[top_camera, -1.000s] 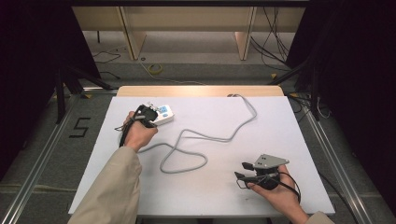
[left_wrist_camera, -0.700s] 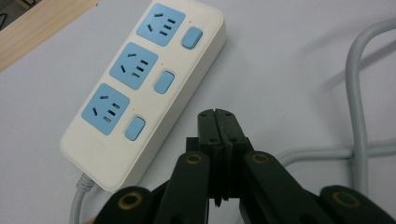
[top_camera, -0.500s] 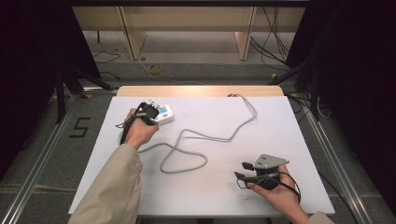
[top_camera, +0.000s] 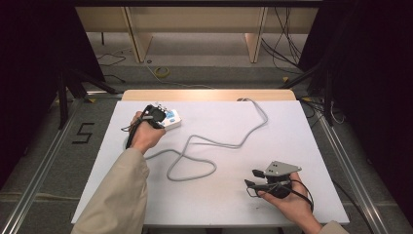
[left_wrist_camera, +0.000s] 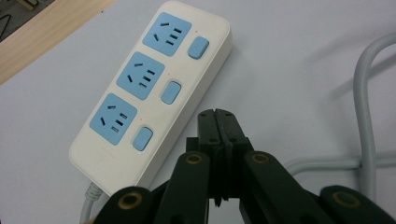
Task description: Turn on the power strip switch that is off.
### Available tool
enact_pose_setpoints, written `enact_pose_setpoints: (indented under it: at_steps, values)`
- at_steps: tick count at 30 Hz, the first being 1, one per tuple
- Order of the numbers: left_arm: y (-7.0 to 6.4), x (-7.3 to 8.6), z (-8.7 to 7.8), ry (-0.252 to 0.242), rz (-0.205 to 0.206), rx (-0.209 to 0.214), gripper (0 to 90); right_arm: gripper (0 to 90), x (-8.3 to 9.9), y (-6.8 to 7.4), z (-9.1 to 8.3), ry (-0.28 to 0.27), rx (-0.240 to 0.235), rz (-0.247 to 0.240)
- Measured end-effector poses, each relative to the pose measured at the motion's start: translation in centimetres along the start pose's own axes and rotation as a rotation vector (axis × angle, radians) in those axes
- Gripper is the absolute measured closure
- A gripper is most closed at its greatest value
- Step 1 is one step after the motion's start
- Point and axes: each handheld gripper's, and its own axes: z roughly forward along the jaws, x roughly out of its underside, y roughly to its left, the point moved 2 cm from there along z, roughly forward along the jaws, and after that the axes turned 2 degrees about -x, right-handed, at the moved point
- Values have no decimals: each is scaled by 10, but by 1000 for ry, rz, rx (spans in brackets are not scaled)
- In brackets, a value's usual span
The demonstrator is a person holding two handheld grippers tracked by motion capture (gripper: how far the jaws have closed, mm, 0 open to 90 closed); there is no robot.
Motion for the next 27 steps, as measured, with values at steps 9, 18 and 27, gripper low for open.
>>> enact_pose_setpoints:
  at_steps: [9,18,27]
  values:
    - [0,-6,0,2,7,1,899,521,0,0,0,-1,-1,1]
    - [1,-9,2,9,16,-5,899,520,0,0,0,2,-2,4]
    - [2,-13,2,11,27,-5,899,515,0,0,0,4,-3,5]
